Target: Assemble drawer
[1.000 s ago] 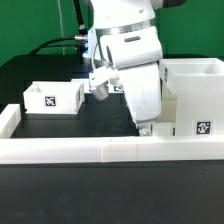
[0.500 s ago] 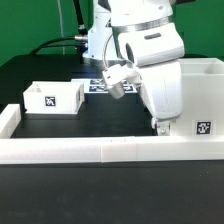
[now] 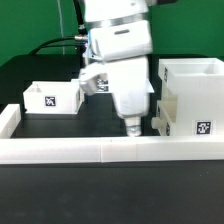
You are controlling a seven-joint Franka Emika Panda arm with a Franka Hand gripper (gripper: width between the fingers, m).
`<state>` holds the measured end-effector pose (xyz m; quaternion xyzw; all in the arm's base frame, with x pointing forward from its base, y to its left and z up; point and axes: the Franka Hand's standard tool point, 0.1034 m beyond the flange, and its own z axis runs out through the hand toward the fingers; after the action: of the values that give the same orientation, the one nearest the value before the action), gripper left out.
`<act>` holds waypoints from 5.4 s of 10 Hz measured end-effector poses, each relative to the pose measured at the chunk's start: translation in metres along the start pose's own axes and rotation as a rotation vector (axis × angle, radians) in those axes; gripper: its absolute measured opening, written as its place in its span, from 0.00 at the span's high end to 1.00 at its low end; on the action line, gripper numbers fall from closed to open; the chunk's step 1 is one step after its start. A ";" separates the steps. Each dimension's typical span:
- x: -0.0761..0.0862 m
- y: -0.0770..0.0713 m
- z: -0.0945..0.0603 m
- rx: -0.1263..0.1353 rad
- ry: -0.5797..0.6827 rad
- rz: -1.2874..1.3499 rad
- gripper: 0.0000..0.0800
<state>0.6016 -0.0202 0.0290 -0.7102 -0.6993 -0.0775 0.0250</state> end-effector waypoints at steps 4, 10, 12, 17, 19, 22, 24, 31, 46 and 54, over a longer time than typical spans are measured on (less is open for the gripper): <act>-0.042 -0.019 -0.026 -0.021 -0.025 0.093 0.19; -0.068 -0.043 -0.052 -0.020 -0.051 0.150 0.19; -0.068 -0.043 -0.051 -0.020 -0.050 0.173 0.19; -0.076 -0.058 -0.061 -0.030 -0.049 0.675 0.19; -0.079 -0.067 -0.065 -0.034 -0.050 0.795 0.19; -0.077 -0.067 -0.064 -0.034 -0.035 0.992 0.19; -0.075 -0.067 -0.064 -0.035 -0.028 1.103 0.19; -0.071 -0.116 -0.058 -0.048 -0.035 1.600 0.19; -0.065 -0.177 -0.002 -0.056 -0.046 1.595 0.19; -0.075 -0.188 -0.001 -0.060 -0.058 1.549 0.72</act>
Offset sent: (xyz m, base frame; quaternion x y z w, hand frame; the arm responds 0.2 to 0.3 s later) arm -0.0285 -0.0278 0.0234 -0.0184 0.0052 0.0447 0.9988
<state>0.4132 -0.0911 0.0051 -0.9987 -0.0012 -0.0382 0.0344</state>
